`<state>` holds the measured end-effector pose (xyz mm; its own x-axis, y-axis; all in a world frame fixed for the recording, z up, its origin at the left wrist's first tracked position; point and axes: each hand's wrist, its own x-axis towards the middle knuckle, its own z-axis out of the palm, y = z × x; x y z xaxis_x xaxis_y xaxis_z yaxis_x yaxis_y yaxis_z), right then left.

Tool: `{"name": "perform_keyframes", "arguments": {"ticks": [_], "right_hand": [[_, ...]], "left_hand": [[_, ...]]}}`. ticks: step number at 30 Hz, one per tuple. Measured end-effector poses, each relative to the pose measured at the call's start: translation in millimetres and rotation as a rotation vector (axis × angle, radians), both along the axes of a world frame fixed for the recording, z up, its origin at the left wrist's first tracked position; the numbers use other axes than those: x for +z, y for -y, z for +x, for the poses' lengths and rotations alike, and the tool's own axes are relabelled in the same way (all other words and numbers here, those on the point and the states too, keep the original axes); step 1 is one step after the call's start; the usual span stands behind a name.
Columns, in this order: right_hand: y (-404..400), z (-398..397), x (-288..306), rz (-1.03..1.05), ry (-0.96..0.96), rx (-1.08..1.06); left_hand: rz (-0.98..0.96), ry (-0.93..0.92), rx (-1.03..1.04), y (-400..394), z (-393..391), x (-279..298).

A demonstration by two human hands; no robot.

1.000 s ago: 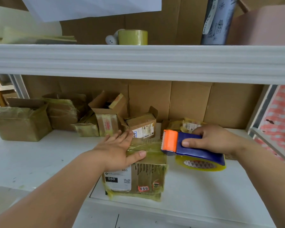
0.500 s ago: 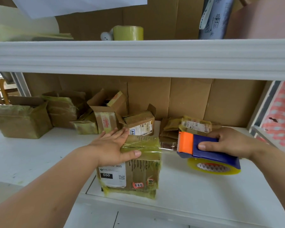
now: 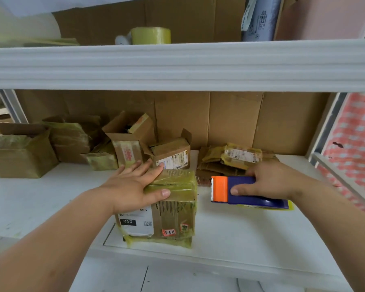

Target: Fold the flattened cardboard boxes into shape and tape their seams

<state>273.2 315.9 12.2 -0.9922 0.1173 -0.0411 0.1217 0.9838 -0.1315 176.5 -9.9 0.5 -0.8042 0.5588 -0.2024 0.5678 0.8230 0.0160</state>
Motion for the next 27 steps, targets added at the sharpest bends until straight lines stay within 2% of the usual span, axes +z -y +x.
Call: {"name": "perform_keyframes", "arguments": {"ticks": [4,13,22,23,26,27], "right_hand": [[14,-9,2,0.09,0.015,-0.031],[42,-25,11,0.03,0.209,-0.086],[76,-40,32,0.152,0.205,-0.067],[79,-39,32,0.194,0.199,-0.061],[86,-34,14,0.53,0.185,0.02],[85,-33,4,0.569,0.189,0.034]], "left_hand": [[0.027,-0.013,-0.004,2,2,-2],[0.005,-0.041,-0.004,-1,7,-2],[0.021,-0.054,-0.016,-1,5,-4],[0.021,-0.055,-0.017,0,4,-5],[0.012,-0.051,-0.022,2,4,-5],[0.007,-0.055,-0.025,2,4,-5]]}}
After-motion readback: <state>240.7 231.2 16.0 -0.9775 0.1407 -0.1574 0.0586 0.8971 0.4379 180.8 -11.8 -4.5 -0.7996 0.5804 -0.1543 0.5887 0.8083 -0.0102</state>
